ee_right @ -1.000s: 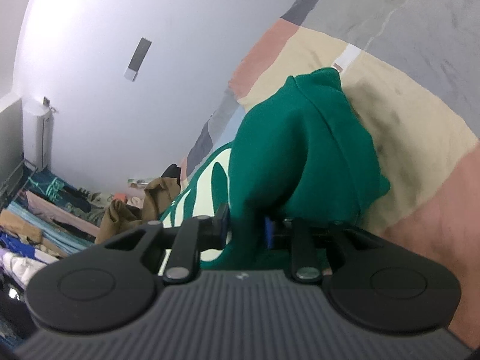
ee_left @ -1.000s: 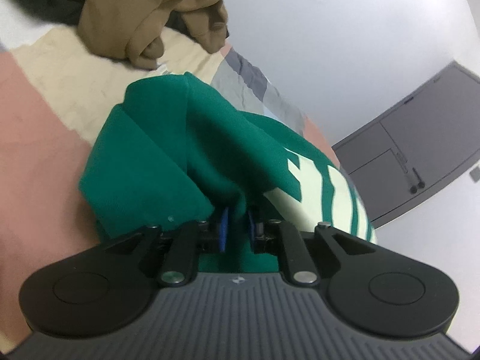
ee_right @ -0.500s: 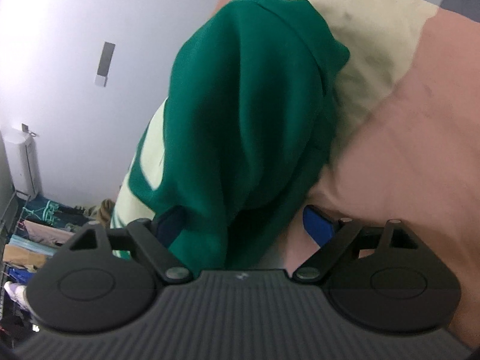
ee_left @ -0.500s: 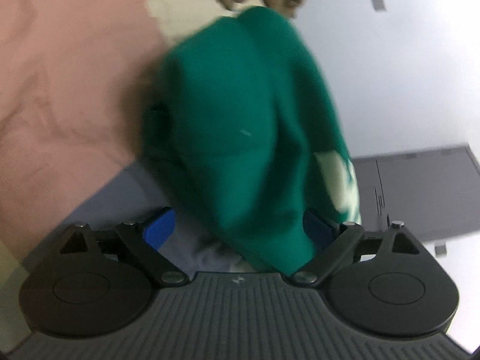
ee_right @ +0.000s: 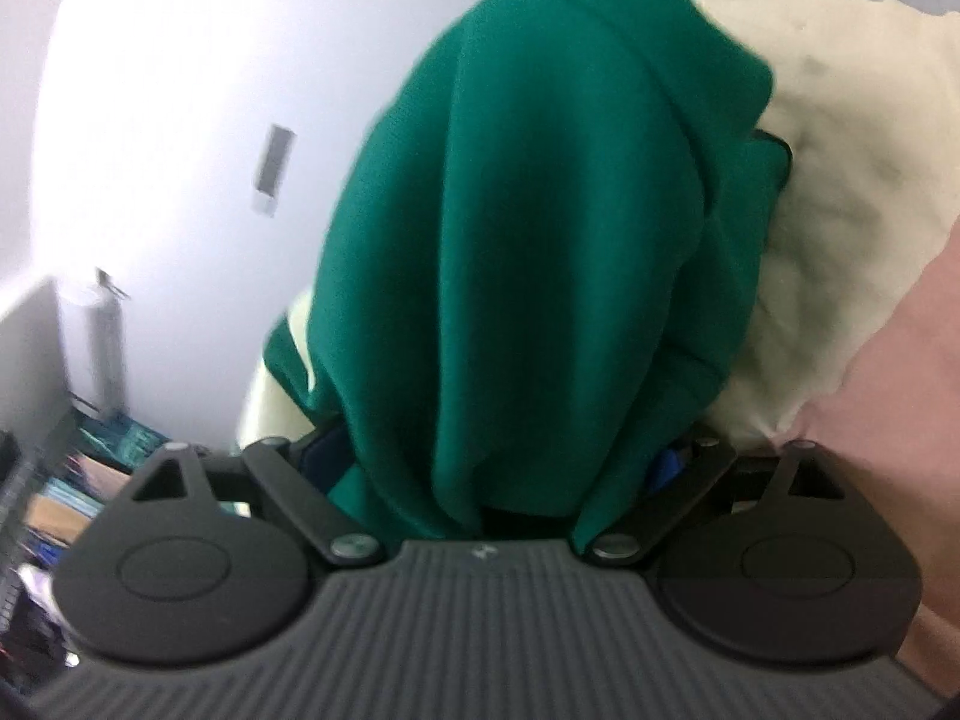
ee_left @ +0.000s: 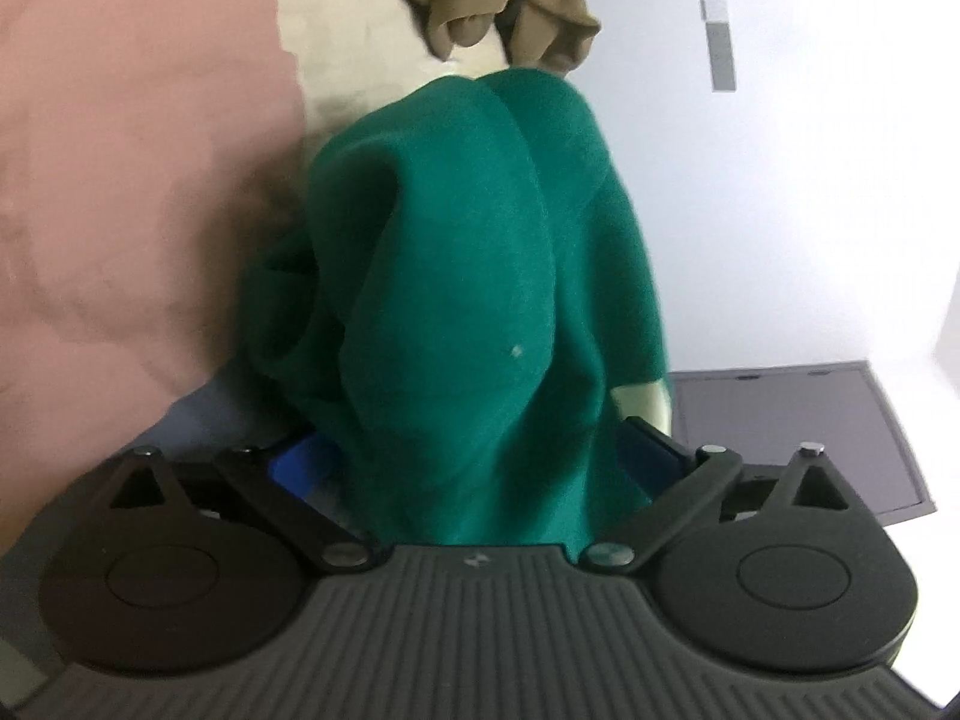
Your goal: Fold large clothes
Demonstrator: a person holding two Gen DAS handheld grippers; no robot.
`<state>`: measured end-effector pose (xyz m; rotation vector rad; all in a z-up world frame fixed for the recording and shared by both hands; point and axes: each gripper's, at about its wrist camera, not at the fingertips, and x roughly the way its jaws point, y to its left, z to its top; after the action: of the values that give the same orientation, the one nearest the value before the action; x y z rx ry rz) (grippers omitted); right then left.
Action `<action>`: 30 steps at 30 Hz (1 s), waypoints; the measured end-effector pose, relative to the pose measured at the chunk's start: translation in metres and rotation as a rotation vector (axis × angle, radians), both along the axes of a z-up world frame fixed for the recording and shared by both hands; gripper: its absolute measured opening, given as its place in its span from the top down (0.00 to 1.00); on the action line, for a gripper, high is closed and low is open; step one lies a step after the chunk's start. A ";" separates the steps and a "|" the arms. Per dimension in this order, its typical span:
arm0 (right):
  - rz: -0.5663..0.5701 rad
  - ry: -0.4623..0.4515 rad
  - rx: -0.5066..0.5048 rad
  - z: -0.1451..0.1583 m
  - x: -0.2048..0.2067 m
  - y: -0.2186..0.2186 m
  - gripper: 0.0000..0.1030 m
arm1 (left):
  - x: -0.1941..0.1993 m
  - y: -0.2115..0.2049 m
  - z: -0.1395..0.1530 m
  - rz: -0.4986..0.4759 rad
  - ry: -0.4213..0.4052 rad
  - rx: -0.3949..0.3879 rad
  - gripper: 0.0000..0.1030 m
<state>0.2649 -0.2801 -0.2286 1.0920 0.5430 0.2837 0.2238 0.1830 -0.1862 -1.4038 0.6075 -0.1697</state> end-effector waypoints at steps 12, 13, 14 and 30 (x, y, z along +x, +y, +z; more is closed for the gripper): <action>0.012 -0.084 0.094 0.011 0.009 0.011 0.07 | 0.015 -0.019 -0.005 -0.028 0.066 0.053 0.00; 0.018 -0.103 0.111 0.013 0.009 0.010 0.07 | 0.016 -0.020 -0.005 -0.026 0.071 0.052 0.00; 0.026 -0.121 0.118 0.015 0.009 0.012 0.07 | 0.018 -0.019 -0.006 -0.026 0.076 0.048 0.00; 0.017 -0.095 -0.001 0.002 0.043 0.042 0.28 | 0.012 -0.026 -0.004 0.117 0.045 0.164 0.32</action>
<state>0.3075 -0.2380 -0.2266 1.0673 0.4677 0.3482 0.2362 0.1571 -0.1898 -1.2826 0.5622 0.0057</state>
